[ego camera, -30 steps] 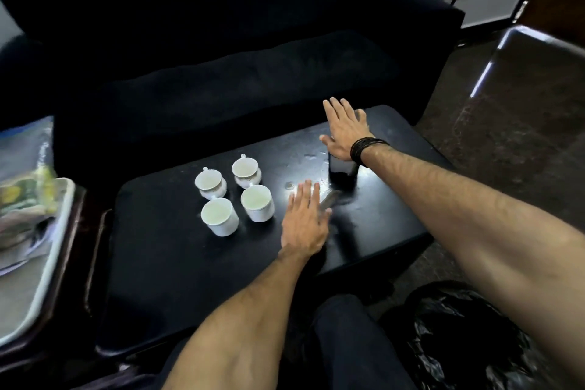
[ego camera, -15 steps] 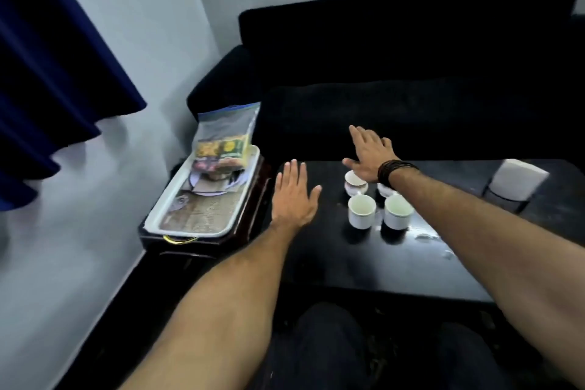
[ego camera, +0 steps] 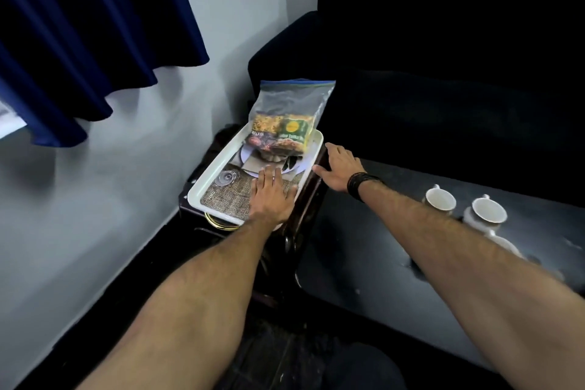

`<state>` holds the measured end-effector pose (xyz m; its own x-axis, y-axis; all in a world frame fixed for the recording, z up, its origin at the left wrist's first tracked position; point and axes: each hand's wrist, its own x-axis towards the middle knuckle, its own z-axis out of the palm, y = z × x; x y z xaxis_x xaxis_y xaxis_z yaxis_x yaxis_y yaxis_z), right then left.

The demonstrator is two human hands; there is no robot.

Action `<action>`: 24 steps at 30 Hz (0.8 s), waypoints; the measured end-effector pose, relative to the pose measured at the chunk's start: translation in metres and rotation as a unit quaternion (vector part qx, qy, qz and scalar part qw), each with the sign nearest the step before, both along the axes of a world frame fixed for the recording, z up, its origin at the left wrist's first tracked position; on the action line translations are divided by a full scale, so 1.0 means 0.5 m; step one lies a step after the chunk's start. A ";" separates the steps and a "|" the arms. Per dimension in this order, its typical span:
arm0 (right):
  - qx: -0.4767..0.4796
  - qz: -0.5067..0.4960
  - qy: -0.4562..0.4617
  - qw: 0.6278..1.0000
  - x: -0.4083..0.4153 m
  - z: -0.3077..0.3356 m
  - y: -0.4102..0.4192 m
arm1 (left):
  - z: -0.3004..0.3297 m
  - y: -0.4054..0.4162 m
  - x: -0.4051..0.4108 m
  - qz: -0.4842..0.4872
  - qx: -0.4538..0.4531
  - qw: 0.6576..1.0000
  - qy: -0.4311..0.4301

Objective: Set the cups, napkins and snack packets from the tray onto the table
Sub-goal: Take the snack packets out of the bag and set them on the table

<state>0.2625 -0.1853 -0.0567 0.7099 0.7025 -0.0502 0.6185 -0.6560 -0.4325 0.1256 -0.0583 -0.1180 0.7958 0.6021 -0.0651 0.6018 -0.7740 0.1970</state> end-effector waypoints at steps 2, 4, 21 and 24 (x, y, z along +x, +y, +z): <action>0.020 -0.010 0.024 0.999 0.025 -0.015 0.041 | -0.020 0.029 0.028 0.008 -0.016 1.000 0.017; 0.055 -0.029 0.046 0.997 0.049 -0.025 0.075 | -0.037 0.045 0.050 0.026 -0.037 0.999 0.021; 0.279 -0.257 0.376 0.845 0.125 -0.055 0.283 | -0.081 0.046 0.071 0.066 0.011 0.997 -0.027; 0.324 -0.262 0.387 0.822 0.110 -0.068 0.285 | -0.080 0.044 0.071 0.073 0.021 0.997 -0.025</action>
